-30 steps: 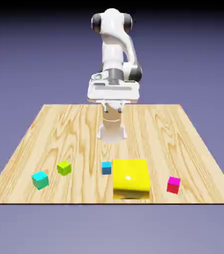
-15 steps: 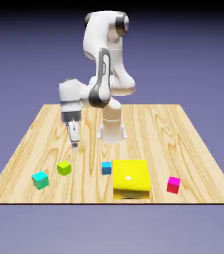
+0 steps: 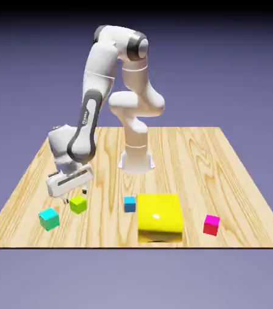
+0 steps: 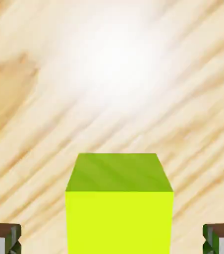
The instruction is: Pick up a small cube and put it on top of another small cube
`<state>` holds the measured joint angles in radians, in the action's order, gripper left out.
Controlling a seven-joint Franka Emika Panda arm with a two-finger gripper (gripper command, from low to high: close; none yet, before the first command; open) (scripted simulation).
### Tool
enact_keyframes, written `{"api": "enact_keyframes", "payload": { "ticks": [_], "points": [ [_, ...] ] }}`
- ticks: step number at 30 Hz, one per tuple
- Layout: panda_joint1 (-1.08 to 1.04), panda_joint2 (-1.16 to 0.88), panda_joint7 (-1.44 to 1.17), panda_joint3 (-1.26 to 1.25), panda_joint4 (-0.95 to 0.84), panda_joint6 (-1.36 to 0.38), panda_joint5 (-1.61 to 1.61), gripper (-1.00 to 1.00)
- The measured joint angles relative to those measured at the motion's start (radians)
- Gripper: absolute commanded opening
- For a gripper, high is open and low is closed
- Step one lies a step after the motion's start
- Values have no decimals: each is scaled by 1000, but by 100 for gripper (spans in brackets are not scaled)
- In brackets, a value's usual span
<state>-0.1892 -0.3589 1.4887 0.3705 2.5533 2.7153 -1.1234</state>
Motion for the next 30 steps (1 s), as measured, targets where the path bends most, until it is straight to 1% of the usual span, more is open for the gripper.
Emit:
{"api": "enact_keyframes", "payload": {
  "ticks": [1, 2, 4, 12, 13, 15, 24, 30],
  "points": [
    [-10, -29, -33, -20, -12, 6, -43, 0],
    [-14, -40, -46, -27, -17, 8, -61, -100],
    [-14, -40, -46, -28, -17, 9, -61, -100],
    [64, 190, 217, 130, 81, -38, 287, -100],
    [90, 198, 217, 144, 72, -27, 293, -100],
    [151, 176, 150, 108, 9, -18, 318, -100],
    [359, 46, -203, -218, -315, -114, 619, -100],
    [380, -16, -350, -436, -444, -234, 843, -100]
  ]
}}
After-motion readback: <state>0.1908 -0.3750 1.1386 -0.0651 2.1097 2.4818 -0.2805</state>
